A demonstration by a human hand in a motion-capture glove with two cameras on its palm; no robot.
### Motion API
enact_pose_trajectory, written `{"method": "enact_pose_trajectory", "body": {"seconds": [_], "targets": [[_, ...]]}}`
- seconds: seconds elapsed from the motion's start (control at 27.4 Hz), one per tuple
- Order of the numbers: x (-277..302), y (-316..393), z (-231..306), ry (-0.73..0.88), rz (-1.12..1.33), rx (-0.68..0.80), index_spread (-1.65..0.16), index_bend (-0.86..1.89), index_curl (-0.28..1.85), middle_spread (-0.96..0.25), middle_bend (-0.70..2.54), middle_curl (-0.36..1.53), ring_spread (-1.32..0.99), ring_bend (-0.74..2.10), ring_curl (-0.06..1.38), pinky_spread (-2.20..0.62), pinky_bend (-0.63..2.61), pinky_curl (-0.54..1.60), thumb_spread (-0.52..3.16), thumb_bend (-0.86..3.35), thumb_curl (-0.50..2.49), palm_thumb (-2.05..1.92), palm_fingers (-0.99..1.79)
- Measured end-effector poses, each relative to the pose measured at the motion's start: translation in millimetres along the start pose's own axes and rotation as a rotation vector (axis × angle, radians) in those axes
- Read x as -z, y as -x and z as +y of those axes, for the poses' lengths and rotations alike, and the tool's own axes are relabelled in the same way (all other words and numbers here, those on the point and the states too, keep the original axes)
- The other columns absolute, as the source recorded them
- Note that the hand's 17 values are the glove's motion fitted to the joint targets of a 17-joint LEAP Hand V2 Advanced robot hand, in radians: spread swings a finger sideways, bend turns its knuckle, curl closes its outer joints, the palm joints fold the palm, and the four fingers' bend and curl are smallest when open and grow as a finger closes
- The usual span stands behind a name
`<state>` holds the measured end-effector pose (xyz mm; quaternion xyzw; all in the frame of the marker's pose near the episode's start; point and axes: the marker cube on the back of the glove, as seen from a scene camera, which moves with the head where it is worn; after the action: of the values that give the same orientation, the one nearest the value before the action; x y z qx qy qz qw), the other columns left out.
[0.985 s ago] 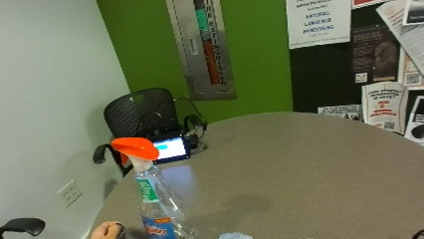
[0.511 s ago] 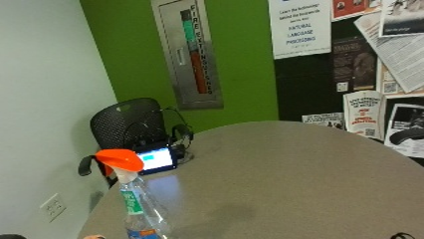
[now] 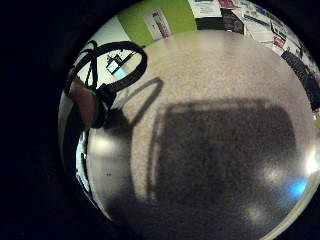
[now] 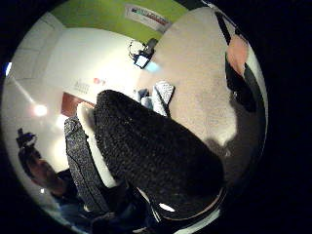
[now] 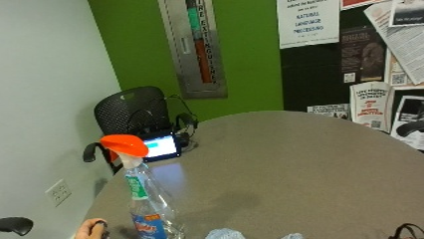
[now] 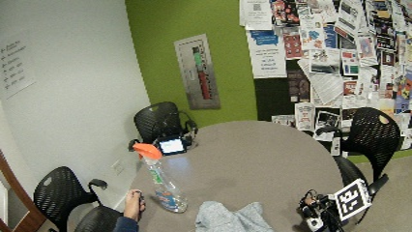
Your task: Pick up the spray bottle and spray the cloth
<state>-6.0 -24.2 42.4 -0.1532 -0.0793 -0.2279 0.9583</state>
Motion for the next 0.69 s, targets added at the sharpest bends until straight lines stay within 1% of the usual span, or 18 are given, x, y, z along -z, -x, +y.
{"method": "enact_pose_trajectory", "body": {"seconds": [0.29,0.33,0.44,0.69], "targets": [[8.8,-0.2,-1.6,-0.018,0.020,-0.018,-0.21,0.14,0.35,-0.07,0.41,0.50,-0.12,0.58,0.46,-0.26,0.45,0.40,1.14,-0.02,0.23,0.01,1.23],[9.1,0.0,-2.1,-0.020,0.023,-0.016,-0.21,0.13,0.35,-0.08,0.41,0.49,-0.13,0.58,0.46,-0.27,0.46,0.41,1.14,-0.02,0.23,0.01,1.24],[11.3,1.1,-4.9,-0.031,0.033,-0.012,-0.20,0.07,0.33,-0.10,0.54,0.54,-0.17,0.67,0.49,-0.26,0.55,0.44,1.15,-0.01,0.23,0.02,1.36],[16.1,4.9,-9.4,-0.061,0.048,0.009,-0.20,0.13,0.33,-0.12,0.62,0.58,-0.19,0.75,0.53,-0.26,0.65,0.49,1.17,-0.01,0.23,0.04,1.29]]}}
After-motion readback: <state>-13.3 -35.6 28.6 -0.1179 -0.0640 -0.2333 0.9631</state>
